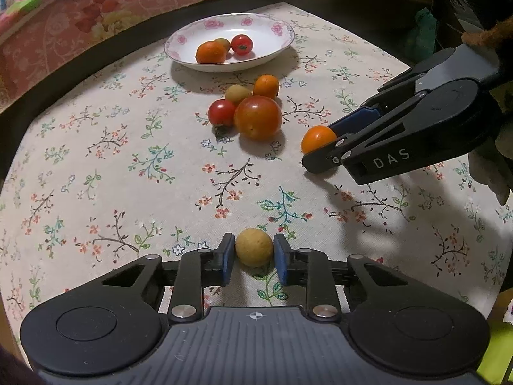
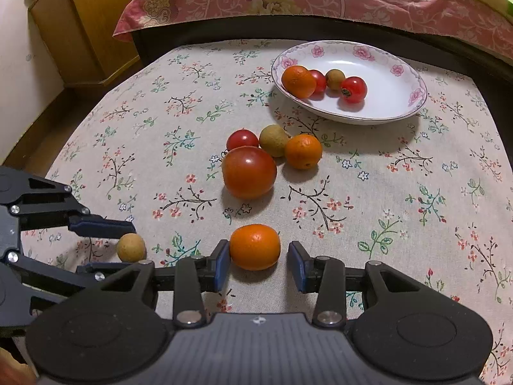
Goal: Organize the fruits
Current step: 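Lift the held brown fruit and orange off the table with both tools, then carry the brown fruit and orange over the white plate and open both tools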
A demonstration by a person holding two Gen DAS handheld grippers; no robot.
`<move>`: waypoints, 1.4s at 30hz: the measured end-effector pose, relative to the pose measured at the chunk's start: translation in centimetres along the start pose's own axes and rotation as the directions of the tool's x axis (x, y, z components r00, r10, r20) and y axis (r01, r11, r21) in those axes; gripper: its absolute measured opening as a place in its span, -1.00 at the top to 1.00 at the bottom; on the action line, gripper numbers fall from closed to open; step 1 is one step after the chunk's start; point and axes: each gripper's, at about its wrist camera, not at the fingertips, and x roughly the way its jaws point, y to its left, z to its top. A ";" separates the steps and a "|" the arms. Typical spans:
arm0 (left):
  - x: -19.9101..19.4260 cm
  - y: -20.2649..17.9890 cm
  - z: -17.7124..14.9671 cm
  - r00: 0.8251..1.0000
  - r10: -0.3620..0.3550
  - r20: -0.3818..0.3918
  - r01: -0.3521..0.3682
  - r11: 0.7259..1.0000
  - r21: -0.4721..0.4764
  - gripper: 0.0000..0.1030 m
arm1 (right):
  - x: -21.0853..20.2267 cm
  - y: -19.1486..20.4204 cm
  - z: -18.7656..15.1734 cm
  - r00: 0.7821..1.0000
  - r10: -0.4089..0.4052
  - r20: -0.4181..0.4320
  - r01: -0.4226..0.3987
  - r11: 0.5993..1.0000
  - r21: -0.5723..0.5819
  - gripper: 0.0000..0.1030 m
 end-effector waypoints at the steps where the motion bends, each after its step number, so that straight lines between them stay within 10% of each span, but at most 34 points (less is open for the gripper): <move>1: 0.0 0.0 0.0 1.000 0.002 0.000 -0.002 1.000 -0.001 0.36 | 0.1 0.0 0.1 1.000 -0.002 -0.002 0.002 1.000 -0.002 0.24; 42: -0.6 1.0 4.7 0.994 0.040 0.099 -0.039 0.999 -0.014 0.36 | -1.3 -0.1 1.3 0.999 -0.017 0.029 0.017 1.000 0.003 0.35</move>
